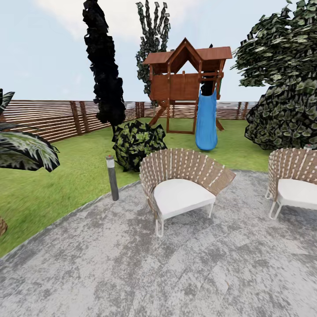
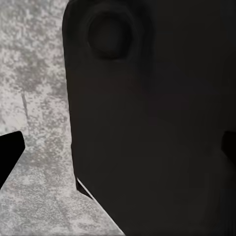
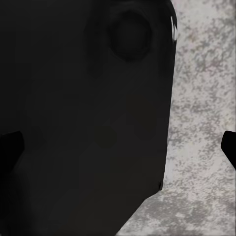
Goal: In the garden, pick up the pesticide atomizer on the floor and spray pesticide onto both trees until each tree trunk is fully covered.
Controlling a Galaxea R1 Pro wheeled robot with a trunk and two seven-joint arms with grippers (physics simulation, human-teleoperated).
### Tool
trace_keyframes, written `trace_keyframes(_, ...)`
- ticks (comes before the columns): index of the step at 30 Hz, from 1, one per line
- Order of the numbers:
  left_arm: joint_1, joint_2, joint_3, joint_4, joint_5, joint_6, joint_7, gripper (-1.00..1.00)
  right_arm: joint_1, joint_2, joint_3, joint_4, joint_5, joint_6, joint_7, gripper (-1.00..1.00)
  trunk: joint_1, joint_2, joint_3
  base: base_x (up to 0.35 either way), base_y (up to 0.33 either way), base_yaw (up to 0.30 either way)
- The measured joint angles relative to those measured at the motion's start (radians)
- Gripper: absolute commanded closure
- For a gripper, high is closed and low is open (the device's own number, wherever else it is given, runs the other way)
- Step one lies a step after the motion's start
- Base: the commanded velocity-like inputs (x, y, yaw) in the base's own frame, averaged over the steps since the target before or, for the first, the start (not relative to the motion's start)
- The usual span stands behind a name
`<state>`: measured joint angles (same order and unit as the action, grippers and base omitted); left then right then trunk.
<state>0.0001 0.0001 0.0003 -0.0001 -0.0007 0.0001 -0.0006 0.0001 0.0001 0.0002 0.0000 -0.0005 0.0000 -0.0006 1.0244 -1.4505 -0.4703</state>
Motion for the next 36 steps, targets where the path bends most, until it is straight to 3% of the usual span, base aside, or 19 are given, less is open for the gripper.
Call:
trace_keyframes(7, 0.04, -0.036, 0.001, -0.036, 0.003, -0.003, -0.006, -1.0, -0.01, -0.006, 0.004, 0.005, 0.004, 0.002, 0.003, -1.0, 0.001, 0.0, 0.0, 0.0, 0.0, 0.0)
trace_keyframes(12, 0.067, -0.036, 0.001, -0.036, 0.003, -0.003, -0.006, -1.0, -0.01, -0.006, 0.004, 0.005, 0.004, 0.002, 0.003, -1.0, 0.001, 0.0, 0.0, 0.0, 0.0, 0.0)
trace_keyframes(26, 0.07, -0.042, 0.001, -0.044, 0.001, -0.014, -0.003, -1.0, -0.011, -0.008, 0.003, -0.008, 0.001, -0.007, -0.002, -1.0, 0.001, 0.0, 0.0, 0.0, 0.0, 0.0)
trace_keyframes(29, 0.079, -0.046, 0.003, -0.06, -0.001, -0.008, 0.012, -1.0, -0.023, -0.022, 0.002, -0.025, -0.001, 0.002, -0.019, -1.0, 0.001, 0.001, 0.0, 0.0, 0.0, 0.0)
trace_keyframes(35, 0.045, -0.035, 0.004, -0.094, -0.001, 0.025, 0.046, -1.0, -0.058, -0.054, -0.001, -0.059, -0.006, 0.035, -0.053, -1.0, 0.001, 0.001, 0.0, 0.0, 0.0, 0.0)
trace_keyframes(36, 0.047, -0.034, 0.004, -0.248, 0.0, 0.118, 0.067, -1.0, -0.07, -0.063, -0.003, -0.179, -0.006, 0.091, -0.177, -1.0, 0.0, 0.0, 0.0, 0.0, 0.0, 0.0)
